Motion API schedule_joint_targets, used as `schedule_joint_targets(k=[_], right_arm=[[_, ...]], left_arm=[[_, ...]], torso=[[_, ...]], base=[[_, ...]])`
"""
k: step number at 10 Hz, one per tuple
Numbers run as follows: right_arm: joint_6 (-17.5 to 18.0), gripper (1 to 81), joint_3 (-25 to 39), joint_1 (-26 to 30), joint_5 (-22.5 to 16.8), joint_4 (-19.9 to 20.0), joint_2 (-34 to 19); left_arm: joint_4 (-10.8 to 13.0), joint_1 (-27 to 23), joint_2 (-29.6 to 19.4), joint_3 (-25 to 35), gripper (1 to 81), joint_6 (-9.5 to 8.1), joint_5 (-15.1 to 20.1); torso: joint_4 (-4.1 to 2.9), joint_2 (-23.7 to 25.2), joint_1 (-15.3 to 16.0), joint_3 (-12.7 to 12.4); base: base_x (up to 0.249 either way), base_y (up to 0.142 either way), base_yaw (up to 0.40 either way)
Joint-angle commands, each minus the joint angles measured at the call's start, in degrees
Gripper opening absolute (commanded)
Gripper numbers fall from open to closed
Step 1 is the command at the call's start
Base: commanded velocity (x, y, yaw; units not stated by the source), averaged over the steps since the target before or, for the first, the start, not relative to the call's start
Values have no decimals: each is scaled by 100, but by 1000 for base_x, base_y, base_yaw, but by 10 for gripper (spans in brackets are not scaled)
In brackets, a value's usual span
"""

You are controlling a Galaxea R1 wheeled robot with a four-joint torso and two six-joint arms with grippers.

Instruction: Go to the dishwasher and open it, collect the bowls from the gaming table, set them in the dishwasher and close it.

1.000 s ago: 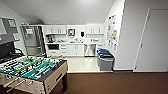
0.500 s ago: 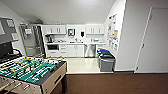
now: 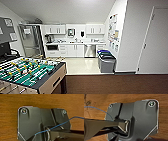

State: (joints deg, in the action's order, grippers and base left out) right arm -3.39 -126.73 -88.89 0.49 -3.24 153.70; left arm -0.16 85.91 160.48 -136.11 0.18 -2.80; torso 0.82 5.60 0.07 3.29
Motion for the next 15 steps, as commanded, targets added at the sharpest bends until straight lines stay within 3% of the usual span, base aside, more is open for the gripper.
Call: schedule_joint_targets(k=[1,9,15], right_arm=[[-21,811,88,297,-277,34,-91],[-30,811,88,280,-277,25,-56],[-30,811,97,288,-277,25,-47]], left_arm=[[51,-333,-77,58,811,26,272],[60,-333,-42,58,811,34,272],[60,-333,-15,58,811,34,263]], torso=[[0,0,0,0],[0,0,-5,0],[0,0,-7,0]], base=[[133,0,0],[166,0,0],[241,0,0]])
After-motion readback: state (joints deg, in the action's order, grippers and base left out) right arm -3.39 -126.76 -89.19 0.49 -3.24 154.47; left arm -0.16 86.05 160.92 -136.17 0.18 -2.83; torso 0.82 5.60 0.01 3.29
